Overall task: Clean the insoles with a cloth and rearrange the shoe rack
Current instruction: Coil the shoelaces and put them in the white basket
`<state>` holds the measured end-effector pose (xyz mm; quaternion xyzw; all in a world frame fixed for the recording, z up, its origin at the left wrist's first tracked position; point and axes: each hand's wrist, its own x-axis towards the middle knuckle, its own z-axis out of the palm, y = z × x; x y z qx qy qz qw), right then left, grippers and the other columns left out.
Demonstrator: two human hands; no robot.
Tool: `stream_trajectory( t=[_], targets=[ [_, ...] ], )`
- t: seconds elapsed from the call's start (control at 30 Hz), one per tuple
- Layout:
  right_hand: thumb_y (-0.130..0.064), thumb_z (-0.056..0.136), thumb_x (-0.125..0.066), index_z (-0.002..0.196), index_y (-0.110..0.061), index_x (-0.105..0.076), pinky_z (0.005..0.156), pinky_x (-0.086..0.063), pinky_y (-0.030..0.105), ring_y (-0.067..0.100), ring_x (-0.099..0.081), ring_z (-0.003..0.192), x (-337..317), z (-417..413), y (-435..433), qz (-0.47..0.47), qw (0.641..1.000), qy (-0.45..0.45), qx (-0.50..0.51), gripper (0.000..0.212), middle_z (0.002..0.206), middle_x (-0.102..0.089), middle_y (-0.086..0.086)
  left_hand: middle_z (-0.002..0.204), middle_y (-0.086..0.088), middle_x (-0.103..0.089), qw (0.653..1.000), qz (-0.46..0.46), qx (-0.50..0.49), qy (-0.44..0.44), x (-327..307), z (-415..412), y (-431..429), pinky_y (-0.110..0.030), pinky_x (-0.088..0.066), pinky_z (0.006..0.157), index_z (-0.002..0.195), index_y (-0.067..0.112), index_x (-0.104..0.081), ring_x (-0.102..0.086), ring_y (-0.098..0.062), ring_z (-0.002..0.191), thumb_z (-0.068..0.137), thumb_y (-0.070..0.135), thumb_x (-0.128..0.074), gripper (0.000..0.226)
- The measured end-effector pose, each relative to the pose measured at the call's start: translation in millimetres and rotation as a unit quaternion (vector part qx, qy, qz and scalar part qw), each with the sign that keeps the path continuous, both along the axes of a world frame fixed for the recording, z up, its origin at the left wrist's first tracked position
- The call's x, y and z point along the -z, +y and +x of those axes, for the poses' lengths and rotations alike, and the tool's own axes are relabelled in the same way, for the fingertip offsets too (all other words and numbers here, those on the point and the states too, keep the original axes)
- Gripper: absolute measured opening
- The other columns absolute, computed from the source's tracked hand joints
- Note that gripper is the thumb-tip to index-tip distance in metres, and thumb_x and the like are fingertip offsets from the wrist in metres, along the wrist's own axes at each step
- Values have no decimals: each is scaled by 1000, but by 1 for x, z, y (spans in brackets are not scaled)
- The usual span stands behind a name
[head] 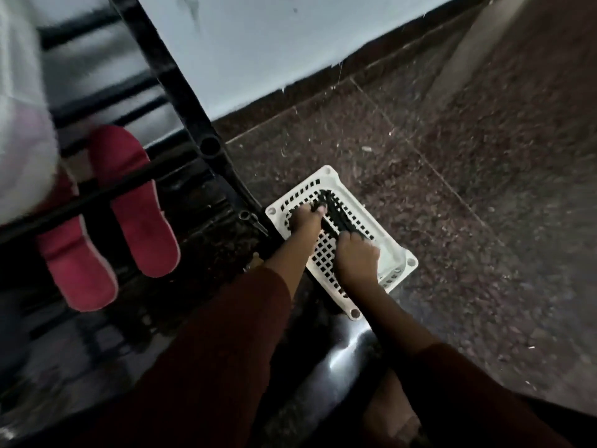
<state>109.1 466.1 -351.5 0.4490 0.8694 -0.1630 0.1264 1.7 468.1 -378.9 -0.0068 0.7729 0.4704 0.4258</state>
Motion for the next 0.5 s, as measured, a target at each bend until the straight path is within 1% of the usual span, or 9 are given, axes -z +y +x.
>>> stream_trajectory(
  t=[0.07,0.1,0.17,0.27,0.3,0.37,0.43,0.5],
  targets=[
    [-9,94,-29,115,-10,-48,94,-31,46,31,-43,116,10,-11,10,32,998,-46,0,28,119,-53,11,112,-18,-63,985,-92,99,105,14,-10,13,-33,-43,88,108,-1,-62,-57,-29,108,94,22,-54,28],
    [-9,95,-27,116,-11,-48,97,-27,47,31,-40,118,16,-14,14,33,998,-58,0,30,120,-53,11,119,-19,-60,973,-118,134,149,19,-13,17,-32,-40,91,112,0,-61,-54,-31,114,94,25,-54,31],
    [-8,94,-24,118,-10,-48,99,-23,48,31,-36,120,26,-17,19,44,995,-84,-14,34,122,-52,13,125,-19,-57,958,-137,161,193,26,-16,21,-32,-36,93,116,1,-59,-51,-32,118,94,25,-54,33],
    [-8,95,-23,124,-7,-44,102,-21,49,32,-32,123,35,-15,20,57,991,-113,-42,36,125,-48,15,119,-17,-61,952,-144,177,203,35,-15,18,-31,-39,87,111,1,-59,-55,-30,112,92,21,-58,28],
    [-9,96,-23,124,-8,-44,102,-22,48,33,-32,123,36,-14,20,62,990,-114,-48,35,125,-47,15,119,-15,-62,951,-142,182,204,36,-16,16,-30,-39,88,113,3,-60,-56,-29,112,91,21,-60,29],
    [-10,96,-25,123,-9,-44,97,-26,46,33,-34,121,36,-11,20,86,989,-100,-67,33,124,-44,14,122,-13,-61,954,-124,187,199,33,-19,11,-28,-39,92,124,8,-57,-55,-27,115,88,21,-64,39],
    [-9,96,-29,118,-9,-46,92,-30,44,32,-37,116,33,-8,16,115,988,-80,-70,28,120,-44,13,125,-12,-60,954,-107,193,201,27,-21,3,-29,-39,98,133,8,-50,-54,-25,118,86,19,-66,50],
    [-7,94,-33,113,-9,-49,87,-32,42,33,-40,111,29,-3,8,132,988,-46,-70,25,116,-47,14,127,-9,-59,958,-98,184,199,18,-20,-9,-26,-39,96,136,6,-47,-55,-24,118,87,14,-65,53]
  ],
)
